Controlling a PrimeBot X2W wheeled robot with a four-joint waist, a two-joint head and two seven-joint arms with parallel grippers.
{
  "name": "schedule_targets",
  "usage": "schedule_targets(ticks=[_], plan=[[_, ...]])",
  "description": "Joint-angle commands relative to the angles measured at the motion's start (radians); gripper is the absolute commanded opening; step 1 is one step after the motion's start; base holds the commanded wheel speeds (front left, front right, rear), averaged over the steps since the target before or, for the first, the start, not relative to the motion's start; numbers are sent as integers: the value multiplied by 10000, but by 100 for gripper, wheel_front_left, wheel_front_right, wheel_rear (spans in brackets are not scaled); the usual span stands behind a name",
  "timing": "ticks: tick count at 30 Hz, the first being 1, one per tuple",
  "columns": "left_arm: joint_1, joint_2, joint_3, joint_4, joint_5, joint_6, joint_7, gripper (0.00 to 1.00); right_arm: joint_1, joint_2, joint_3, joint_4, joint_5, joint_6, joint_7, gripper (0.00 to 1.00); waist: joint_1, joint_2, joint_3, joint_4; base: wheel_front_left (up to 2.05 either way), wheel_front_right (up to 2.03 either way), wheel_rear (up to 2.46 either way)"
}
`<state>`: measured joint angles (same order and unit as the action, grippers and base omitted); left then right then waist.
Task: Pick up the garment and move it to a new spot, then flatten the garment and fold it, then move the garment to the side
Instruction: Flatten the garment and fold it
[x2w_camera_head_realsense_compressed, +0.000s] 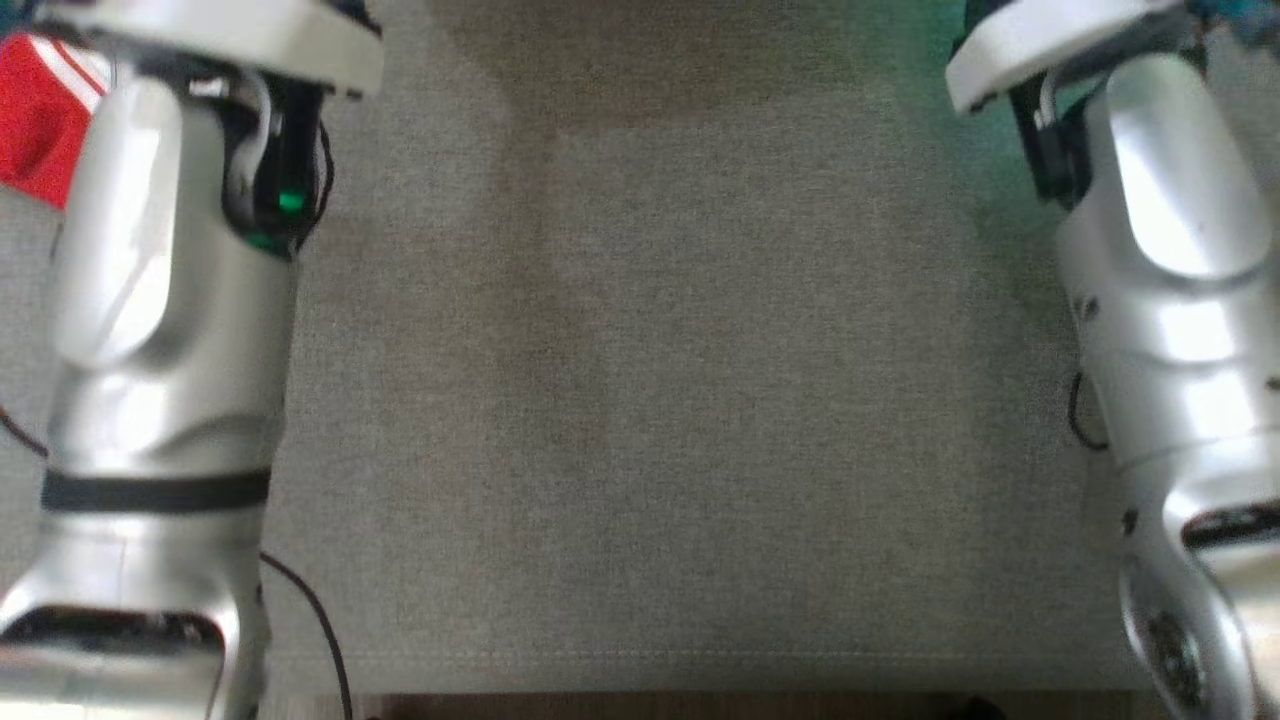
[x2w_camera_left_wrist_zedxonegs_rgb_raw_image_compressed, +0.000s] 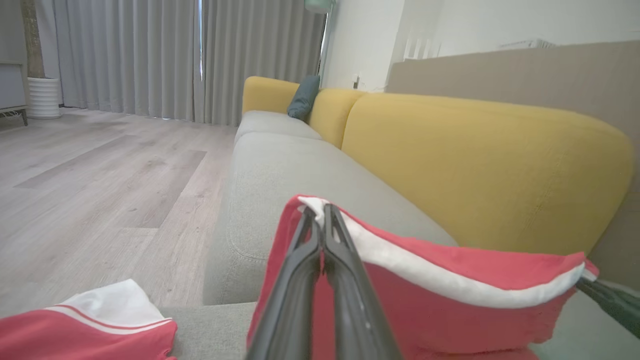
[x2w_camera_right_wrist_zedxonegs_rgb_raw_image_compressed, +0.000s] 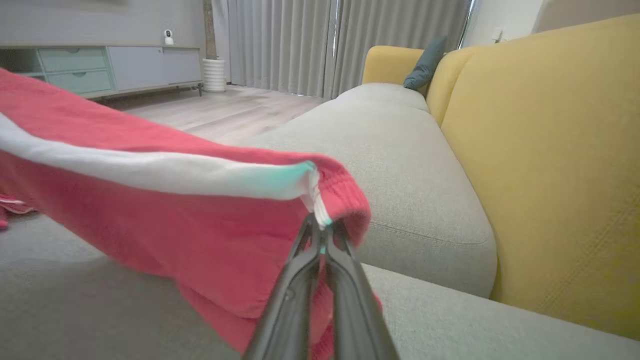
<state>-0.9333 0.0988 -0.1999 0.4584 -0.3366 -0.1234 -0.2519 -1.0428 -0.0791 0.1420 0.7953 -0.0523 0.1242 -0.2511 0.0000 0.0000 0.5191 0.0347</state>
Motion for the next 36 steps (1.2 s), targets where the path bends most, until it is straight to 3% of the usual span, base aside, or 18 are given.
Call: schedule_targets(ticks=[1, 8, 16, 28, 32, 36], plan=[[-30, 387, 391, -682, -126, -25, -94, 0, 174, 194, 200, -607, 240, 65, -104, 0, 0, 0, -131, -21, 0, 0, 0], [2461, 111, 503, -2733, -686, -60, -97, 0, 2846, -261, 606, -3109, 1341, 65, -105, 0, 0, 0, -1156, 53, 0, 0, 0], [5750, -71, 233, -4959, -536, -28, -98, 0, 6501, -812, 693, -5597, 1740, 65, -105, 0, 0, 0, -2477, 43, 0, 0, 0], [9746, -23, 42, -7337, 34, 546, -74, 0, 10695, -497, -28, -9205, 1363, 65, 989, 0, 0, 0, -3310, -357, 0, 0, 0], [10394, -35, -122, -7774, -28, 684, 176, 0, 11545, -423, 101, -9838, 1401, 65, 1431, 0, 0, 0, -3293, -470, 0, 0, 0], [10352, -74, -200, -7445, -259, 649, 269, 0, 11662, -466, 145, -9491, 1238, 65, 1513, 0, 0, 0, -3165, -563, 0, 0, 0]])
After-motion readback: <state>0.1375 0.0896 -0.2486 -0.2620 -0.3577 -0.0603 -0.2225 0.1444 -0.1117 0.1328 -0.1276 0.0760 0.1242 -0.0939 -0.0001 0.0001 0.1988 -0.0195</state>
